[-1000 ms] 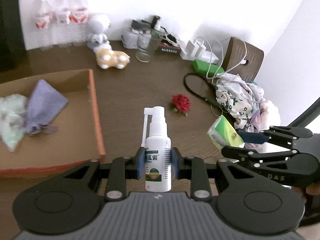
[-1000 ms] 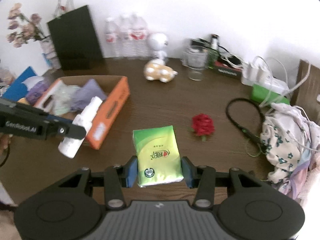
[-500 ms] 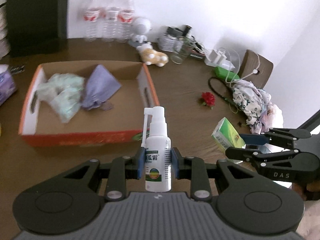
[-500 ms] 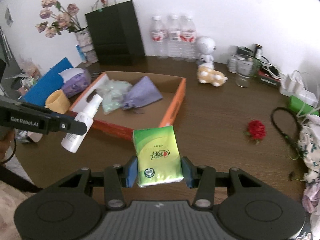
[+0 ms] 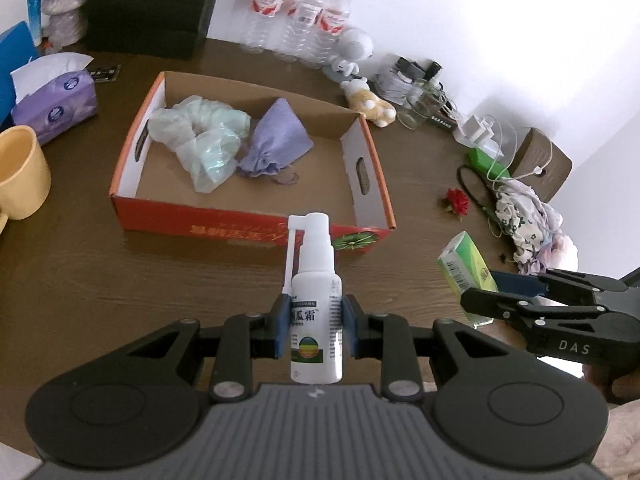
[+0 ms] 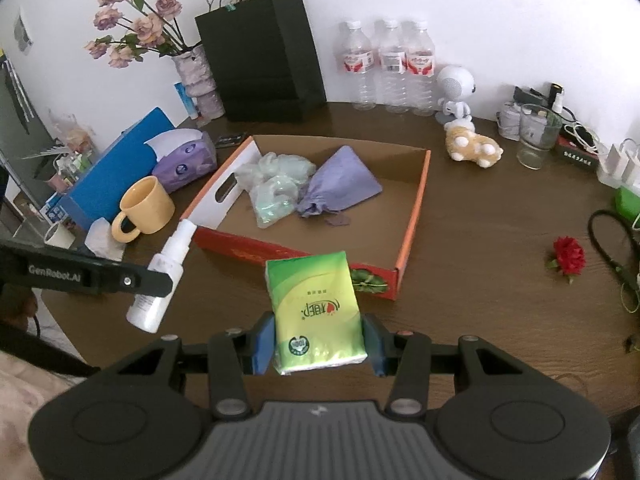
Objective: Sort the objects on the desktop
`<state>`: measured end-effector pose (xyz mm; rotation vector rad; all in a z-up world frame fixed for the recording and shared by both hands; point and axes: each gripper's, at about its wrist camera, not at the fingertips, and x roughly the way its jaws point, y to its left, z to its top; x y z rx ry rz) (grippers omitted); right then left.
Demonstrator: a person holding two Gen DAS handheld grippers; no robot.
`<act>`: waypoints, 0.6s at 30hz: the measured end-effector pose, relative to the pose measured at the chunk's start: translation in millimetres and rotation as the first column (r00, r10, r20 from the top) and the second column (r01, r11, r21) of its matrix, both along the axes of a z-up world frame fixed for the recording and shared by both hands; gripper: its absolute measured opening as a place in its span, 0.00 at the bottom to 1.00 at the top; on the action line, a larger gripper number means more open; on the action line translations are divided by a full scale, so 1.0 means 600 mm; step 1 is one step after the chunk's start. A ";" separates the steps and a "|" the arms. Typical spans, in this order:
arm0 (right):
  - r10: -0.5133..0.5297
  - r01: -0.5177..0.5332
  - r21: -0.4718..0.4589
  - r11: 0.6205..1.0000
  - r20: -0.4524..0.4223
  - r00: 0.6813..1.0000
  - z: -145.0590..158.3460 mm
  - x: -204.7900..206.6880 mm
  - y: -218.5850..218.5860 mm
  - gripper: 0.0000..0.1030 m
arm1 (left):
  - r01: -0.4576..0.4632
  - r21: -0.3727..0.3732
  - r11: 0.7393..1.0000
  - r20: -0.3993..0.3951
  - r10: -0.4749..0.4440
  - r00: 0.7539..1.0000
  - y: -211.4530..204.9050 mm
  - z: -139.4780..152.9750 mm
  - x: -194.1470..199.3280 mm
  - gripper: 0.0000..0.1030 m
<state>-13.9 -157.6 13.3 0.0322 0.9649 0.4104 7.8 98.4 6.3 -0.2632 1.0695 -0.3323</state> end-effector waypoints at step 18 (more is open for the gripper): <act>-0.019 0.020 0.017 1.000 -0.029 0.999 -0.003 0.010 0.074 0.44 | 0.001 -0.016 1.000 0.023 0.000 1.000 0.068 0.005 0.009 0.26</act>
